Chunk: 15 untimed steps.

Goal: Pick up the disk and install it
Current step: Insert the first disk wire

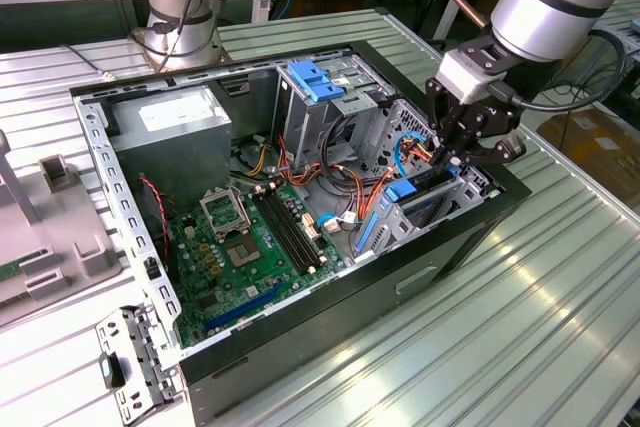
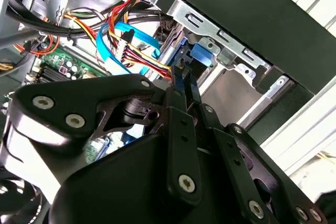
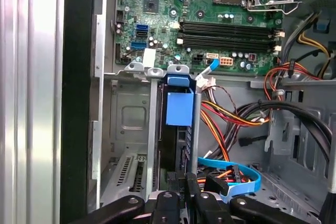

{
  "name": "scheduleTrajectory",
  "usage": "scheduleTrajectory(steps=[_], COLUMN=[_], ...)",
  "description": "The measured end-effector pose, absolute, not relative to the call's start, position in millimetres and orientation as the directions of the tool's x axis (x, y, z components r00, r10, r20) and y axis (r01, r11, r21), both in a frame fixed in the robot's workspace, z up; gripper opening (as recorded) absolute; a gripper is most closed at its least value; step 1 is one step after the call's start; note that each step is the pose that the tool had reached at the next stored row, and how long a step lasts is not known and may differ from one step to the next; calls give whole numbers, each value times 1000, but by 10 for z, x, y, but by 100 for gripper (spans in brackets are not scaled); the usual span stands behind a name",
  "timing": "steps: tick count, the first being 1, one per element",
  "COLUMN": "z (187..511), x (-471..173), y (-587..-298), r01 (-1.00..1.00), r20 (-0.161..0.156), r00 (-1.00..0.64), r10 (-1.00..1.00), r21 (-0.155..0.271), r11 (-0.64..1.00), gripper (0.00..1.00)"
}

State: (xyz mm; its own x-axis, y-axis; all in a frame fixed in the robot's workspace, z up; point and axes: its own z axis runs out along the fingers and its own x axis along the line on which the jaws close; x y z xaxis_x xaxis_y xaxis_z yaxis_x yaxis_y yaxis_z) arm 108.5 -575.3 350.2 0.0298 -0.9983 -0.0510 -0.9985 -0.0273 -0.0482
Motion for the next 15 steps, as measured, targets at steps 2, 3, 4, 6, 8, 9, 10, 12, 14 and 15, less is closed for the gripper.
scheduleTrajectory(steps=[2,3,4,6,8,9,10,12,14,15], z=[3499,3499,3499,3498,3498,3498,3498,3494,3490,3486], x=[1081,1079,1063,1025,1022,1022,1022,1029,1034,1034], y=[-5753,-5753,-5753,-5753,-5753,-5753,-5755,-5763,-5770,-5778], r01=[-999,-999,-999,-999,-999,-999,-999,-999,-999,-999], r20=[-51,-51,-53,-64,-84,-98,-100,-102,-103,-102], r00=[6,-3,-13,-13,-13,-13,-13,-13,-13,-13], r10=[-999,-999,-999,-998,-996,-995,-995,-995,-995,-995], r21=[-48,-48,-48,-48,-48,-48,-47,-47,-47,-47], r11=[-4,5,16,16,17,18,18,18,18,18], gripper=[17,17,17,17,17,17,17,17,17,17])
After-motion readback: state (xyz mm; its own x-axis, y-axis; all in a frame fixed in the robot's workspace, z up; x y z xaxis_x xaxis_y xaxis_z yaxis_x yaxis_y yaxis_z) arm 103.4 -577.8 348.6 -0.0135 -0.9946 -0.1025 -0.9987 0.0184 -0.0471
